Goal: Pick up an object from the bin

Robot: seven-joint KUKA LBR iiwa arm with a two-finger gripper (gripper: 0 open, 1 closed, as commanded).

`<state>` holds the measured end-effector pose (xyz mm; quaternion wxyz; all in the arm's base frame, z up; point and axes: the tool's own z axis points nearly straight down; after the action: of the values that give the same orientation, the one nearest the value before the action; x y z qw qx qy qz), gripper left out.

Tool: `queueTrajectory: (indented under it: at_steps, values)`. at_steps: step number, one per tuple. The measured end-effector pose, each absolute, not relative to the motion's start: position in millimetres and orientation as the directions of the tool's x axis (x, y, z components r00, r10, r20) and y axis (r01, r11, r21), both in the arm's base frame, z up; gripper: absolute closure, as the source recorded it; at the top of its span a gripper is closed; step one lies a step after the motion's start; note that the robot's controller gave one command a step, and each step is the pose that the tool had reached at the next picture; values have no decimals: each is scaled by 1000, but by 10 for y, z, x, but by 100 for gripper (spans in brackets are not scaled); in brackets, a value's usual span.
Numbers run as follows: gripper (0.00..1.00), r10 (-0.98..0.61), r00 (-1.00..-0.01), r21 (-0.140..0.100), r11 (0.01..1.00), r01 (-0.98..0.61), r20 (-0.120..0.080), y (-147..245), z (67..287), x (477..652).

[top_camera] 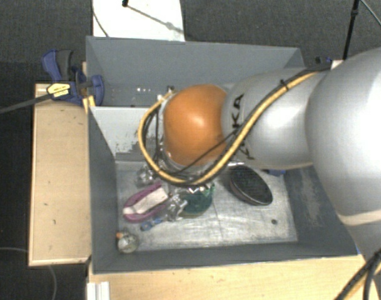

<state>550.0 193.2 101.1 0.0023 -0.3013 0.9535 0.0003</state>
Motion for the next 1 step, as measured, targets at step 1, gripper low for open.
queueTrajectory:
  at_steps: [1]
  values:
    - [0,-375,-927,2,927,-375,1,2164,696,5501]
